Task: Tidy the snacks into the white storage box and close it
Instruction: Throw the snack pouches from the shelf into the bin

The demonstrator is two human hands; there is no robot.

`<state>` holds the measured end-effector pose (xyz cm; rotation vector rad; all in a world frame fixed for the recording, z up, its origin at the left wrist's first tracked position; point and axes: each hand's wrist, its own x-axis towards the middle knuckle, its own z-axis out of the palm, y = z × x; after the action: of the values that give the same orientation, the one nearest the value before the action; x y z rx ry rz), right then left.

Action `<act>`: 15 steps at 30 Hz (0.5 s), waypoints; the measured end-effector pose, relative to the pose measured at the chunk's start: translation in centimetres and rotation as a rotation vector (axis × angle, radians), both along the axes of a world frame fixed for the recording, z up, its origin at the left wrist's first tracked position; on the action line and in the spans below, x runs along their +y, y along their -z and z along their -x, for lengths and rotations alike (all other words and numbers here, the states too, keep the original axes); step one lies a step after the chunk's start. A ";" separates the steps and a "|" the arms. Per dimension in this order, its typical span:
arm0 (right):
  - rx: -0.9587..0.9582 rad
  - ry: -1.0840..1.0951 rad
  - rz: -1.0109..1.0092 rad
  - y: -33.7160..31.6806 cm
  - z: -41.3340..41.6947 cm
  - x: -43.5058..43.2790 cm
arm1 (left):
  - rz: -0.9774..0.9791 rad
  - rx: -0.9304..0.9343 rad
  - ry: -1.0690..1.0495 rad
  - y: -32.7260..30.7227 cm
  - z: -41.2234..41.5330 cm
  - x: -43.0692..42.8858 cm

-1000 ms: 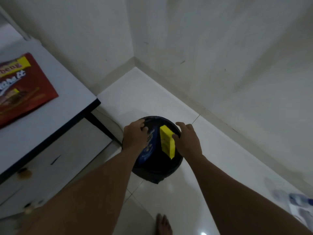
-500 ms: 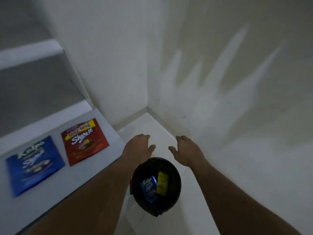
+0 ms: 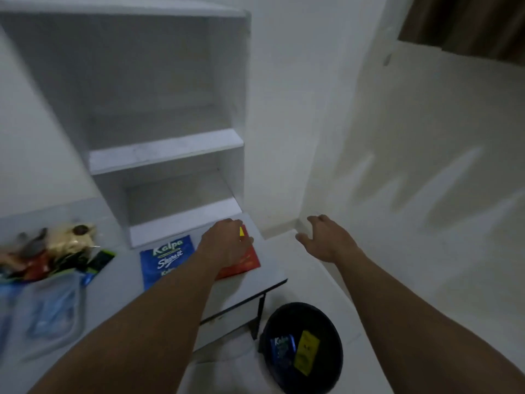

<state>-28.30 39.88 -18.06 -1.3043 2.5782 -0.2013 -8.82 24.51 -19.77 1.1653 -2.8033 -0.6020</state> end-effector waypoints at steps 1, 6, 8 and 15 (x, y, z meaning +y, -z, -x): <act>-0.009 -0.021 0.006 0.0 -0.8 -1.3 | 0.003 -0.006 -0.024 0.0 -1.2 -1.0; -0.058 -0.109 0.002 1.4 -4.0 -7.6 | -0.039 -0.031 -0.149 1.1 -6.5 -5.3; -0.087 -0.145 -0.003 2.5 -4.8 -10.2 | -0.055 -0.050 -0.206 2.2 -8.1 -7.1; -0.201 -0.274 -0.078 9.0 -5.1 -18.2 | -0.134 -0.119 -0.385 7.5 -10.5 -12.0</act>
<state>-23.23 21.64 -27.08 -1.5058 2.1932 -0.1687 1.69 12.56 -27.23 1.7609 -2.5490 -0.7114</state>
